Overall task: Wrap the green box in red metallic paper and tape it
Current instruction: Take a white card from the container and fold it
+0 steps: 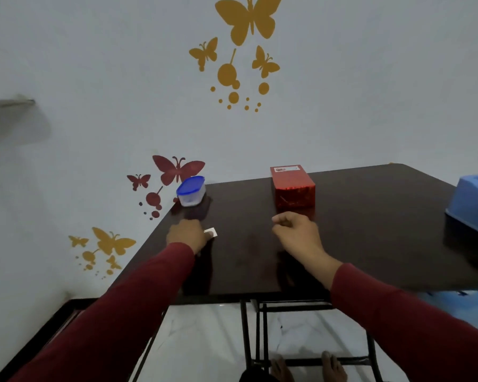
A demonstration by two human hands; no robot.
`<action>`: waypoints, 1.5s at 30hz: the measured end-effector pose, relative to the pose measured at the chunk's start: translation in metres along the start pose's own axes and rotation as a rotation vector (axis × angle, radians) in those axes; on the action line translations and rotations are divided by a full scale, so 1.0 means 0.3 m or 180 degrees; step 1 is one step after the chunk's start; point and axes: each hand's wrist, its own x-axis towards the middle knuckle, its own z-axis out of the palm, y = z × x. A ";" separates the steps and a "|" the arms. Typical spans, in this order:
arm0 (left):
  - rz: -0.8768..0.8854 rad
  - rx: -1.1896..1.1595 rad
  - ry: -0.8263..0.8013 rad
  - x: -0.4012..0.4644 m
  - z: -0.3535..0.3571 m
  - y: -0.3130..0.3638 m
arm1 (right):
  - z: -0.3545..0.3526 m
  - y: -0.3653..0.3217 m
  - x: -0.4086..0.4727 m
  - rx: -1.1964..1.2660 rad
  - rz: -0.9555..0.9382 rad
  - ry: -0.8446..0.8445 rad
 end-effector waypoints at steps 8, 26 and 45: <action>0.1041 -0.2260 0.0612 -0.208 -0.025 0.171 | 0.004 0.011 -0.090 0.0764 0.0428 0.0007; 0.1783 -0.3991 -0.0974 -0.046 -0.156 0.877 | -0.444 0.016 0.292 0.2178 0.0904 0.0895; 0.0989 -0.4583 -0.1901 0.016 -0.542 1.358 | -0.903 -0.366 0.515 0.1200 0.1528 0.1581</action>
